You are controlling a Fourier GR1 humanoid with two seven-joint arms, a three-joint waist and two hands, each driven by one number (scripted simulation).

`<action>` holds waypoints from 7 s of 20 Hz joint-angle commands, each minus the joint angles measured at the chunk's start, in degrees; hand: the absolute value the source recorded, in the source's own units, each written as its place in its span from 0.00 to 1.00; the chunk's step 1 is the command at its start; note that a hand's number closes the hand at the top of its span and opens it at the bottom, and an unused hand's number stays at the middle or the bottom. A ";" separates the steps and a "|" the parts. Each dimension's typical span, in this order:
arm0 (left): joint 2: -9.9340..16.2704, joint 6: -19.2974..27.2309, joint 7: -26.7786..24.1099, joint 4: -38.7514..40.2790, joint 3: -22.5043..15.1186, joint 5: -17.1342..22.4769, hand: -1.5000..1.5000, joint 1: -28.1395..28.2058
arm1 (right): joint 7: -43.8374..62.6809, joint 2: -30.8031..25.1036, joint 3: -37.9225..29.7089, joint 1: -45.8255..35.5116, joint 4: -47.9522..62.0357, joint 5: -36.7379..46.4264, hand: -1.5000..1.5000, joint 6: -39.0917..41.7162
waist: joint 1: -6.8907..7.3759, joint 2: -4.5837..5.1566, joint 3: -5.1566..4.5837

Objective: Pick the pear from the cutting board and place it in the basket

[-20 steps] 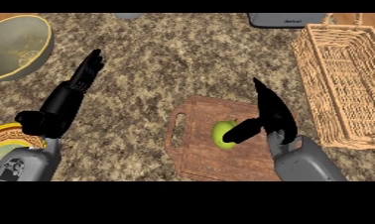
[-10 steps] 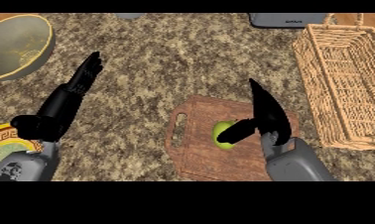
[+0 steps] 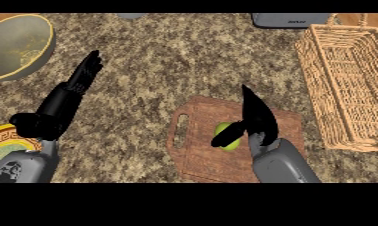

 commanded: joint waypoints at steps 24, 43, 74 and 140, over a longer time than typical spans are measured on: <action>-3.57 -3.57 -1.00 3.21 3.43 -3.59 0.50 -2.20 | -1.06 5.33 -1.08 -1.74 17.68 -4.97 1.00 3.38 | 0.61 0.34 0.02; -5.84 -1.93 1.22 0.32 4.12 -5.16 0.50 0.47 | -37.37 -17.94 25.45 12.43 -9.49 16.63 1.00 6.02 | -2.94 -1.47 0.07; -4.38 -4.47 1.77 -2.09 6.22 -4.67 0.50 1.43 | -60.51 -47.89 -19.62 55.30 -62.03 -23.39 1.00 -22.42 | -1.68 -0.13 -0.04; -10.07 -9.94 3.42 -2.06 8.88 -9.12 0.50 0.00 | -77.88 -46.11 -55.02 -18.35 47.45 -42.68 0.00 8.56 | 0.26 0.14 0.07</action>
